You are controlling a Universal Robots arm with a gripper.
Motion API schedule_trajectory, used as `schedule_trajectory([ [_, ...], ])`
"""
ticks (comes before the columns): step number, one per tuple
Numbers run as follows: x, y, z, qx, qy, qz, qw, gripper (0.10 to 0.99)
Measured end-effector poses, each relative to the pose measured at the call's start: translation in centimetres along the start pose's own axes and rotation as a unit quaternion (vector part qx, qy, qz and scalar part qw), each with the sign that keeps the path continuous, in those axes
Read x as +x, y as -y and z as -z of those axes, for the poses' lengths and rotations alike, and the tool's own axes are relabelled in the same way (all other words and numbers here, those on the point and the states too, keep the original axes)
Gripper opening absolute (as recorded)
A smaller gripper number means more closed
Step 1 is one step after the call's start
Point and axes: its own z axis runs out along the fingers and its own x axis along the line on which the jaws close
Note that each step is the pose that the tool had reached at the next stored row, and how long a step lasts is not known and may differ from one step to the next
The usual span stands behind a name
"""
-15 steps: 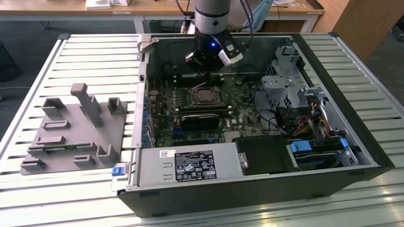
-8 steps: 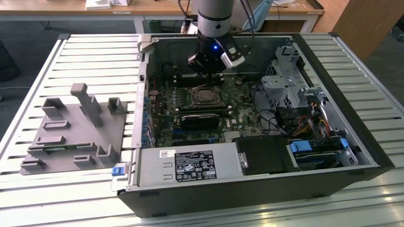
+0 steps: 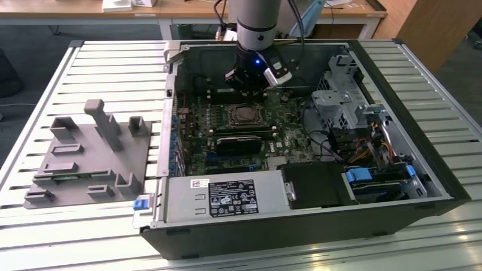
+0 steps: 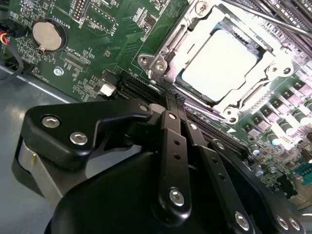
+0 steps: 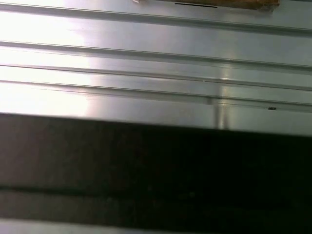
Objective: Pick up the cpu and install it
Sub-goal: 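Install the first cpu locking lever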
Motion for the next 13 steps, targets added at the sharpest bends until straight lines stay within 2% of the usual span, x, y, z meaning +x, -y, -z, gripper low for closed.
schedule_trajectory([
  [6,-0.02,0.0,0.01,0.0003,0.0,0.0,1.0,0.106],
  [9,-0.07,-0.03,-0.03,0.0045,-0.0002,0.0,1.0,0.106],
  [13,-0.09,-0.07,-0.18,0.0065,-0.0006,0.0,1.0,0.106],
])
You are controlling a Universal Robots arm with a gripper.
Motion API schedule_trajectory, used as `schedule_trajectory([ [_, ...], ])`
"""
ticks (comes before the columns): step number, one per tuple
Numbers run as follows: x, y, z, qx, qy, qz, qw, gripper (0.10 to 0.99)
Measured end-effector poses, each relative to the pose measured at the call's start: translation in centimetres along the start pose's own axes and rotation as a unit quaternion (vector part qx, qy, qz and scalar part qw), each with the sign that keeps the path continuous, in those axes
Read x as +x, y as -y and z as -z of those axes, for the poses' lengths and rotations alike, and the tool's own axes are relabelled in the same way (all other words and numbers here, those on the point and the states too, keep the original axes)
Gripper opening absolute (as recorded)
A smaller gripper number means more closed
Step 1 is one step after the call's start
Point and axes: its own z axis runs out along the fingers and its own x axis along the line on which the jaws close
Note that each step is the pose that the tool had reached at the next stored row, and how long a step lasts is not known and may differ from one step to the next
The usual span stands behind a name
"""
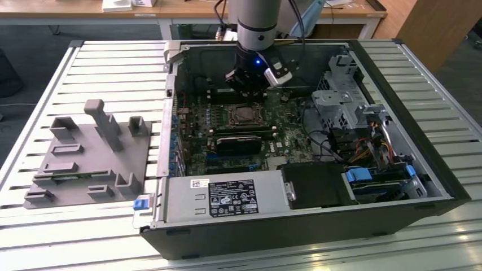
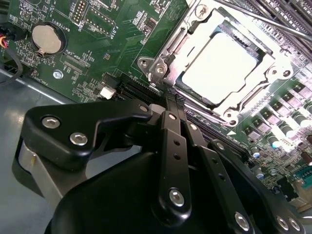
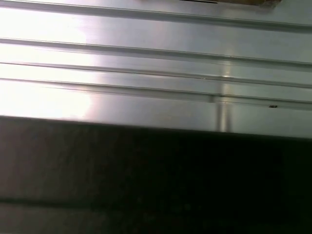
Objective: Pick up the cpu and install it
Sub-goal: 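Install the first cpu locking lever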
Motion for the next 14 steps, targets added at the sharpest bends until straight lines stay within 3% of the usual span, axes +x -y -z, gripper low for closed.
schedule_trajectory([
  [14,-0.02,-0.05,0.05,0.001,0.0001,0.0,1.0,0.106],
])
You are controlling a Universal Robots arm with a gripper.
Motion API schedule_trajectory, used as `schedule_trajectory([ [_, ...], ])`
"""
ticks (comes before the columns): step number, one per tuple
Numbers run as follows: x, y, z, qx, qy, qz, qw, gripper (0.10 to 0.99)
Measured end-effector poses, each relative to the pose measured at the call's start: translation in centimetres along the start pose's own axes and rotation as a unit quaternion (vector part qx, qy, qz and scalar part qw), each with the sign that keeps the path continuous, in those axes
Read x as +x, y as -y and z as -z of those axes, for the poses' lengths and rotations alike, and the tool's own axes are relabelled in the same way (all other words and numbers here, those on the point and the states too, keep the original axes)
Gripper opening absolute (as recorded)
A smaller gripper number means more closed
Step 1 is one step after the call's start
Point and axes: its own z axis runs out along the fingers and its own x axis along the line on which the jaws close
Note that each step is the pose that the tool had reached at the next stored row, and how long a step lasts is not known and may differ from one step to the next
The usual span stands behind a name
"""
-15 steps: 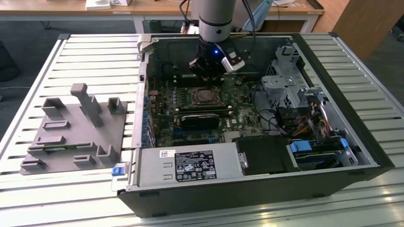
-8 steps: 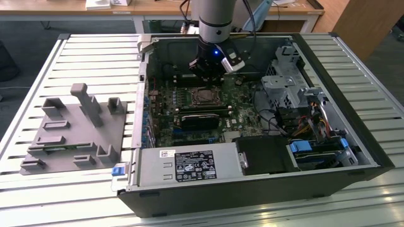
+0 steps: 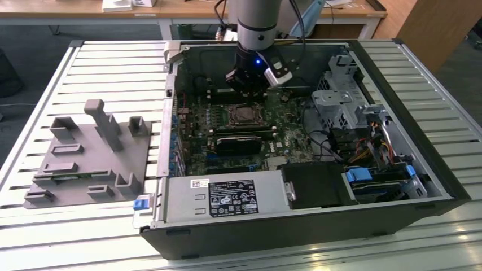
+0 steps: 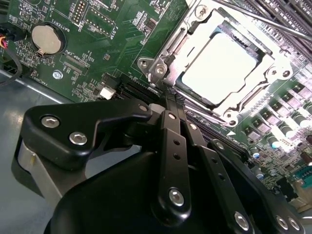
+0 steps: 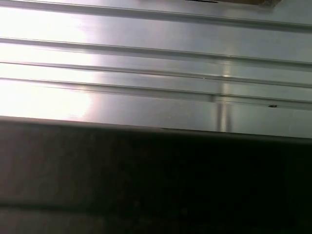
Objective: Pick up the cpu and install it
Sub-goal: 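Install the first cpu locking lever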
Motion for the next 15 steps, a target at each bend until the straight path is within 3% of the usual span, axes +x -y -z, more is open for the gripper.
schedule_trajectory([
  [5,0.0,-0.01,0.05,0.0004,0.0001,0.0,1.0,0.106],
  [15,0.0,0.0,-0.12,0.0102,-0.0007,0.0,0.9999,0.106],
])
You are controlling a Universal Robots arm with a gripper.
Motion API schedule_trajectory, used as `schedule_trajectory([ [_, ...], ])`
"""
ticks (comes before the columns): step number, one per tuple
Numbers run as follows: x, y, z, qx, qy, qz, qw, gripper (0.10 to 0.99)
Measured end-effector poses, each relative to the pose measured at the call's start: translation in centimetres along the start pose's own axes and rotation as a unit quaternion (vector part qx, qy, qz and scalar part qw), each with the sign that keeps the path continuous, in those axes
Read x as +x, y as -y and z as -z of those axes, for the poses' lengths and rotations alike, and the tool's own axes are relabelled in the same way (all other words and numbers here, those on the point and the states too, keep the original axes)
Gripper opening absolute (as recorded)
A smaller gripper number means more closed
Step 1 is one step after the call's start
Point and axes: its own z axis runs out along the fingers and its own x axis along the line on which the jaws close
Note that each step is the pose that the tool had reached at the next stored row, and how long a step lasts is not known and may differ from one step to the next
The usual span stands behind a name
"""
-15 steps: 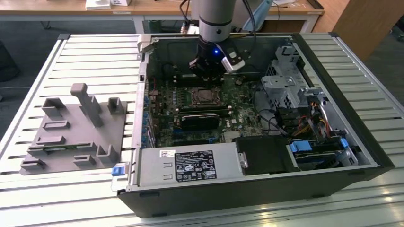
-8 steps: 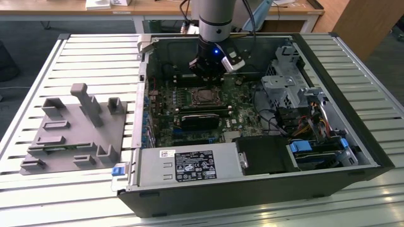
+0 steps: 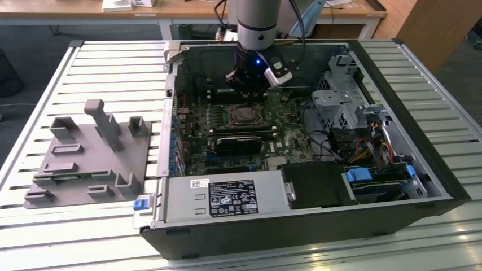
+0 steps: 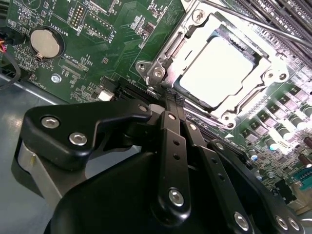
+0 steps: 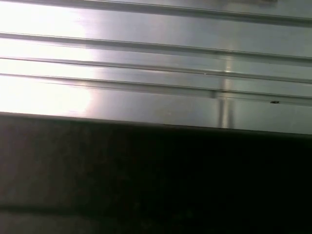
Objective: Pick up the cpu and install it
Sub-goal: 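Install the first cpu locking lever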
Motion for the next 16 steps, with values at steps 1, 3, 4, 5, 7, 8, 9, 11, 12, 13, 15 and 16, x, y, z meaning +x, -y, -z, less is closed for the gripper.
schedule_trajectory([
  [1,0.0,0.01,0.0,0.0004,0.0,0.0,1.0,0.106],
  [3,0.0,0.01,0.02,0.0005,0.0,0.0,1.0,0.106],
  [4,0.0,0.0,0.05,0.0003,0.0001,0.0,1.0,0.106],
  [5,-0.01,0.0,0.08,0.0003,0.0003,0.0,1.0,0.106],
  [7,-0.01,-0.01,0.09,0.0002,0.0002,0.0,1.0,0.106],
  [8,-0.01,-0.01,0.12,0.0003,0.0001,0.0,1.0,0.106],
  [9,0.0,0.0,0.14,0.0004,0.0001,0.0,1.0,0.106],
  [11,0.0,-0.01,0.17,0.0004,0.0001,0.0,1.0,0.106],
  [12,0.0,-0.01,0.17,0.0003,0.0001,0.0,1.0,0.106],
  [13,0.0,-0.01,0.17,0.0004,0.0001,0.0,1.0,0.106],
  [15,0.0,-0.01,0.17,0.0016,0.0001,0.0,1.0,0.106],
  [16,-0.01,-0.01,0.16,0.0027,0.0,0.0,1.0,0.106],
])
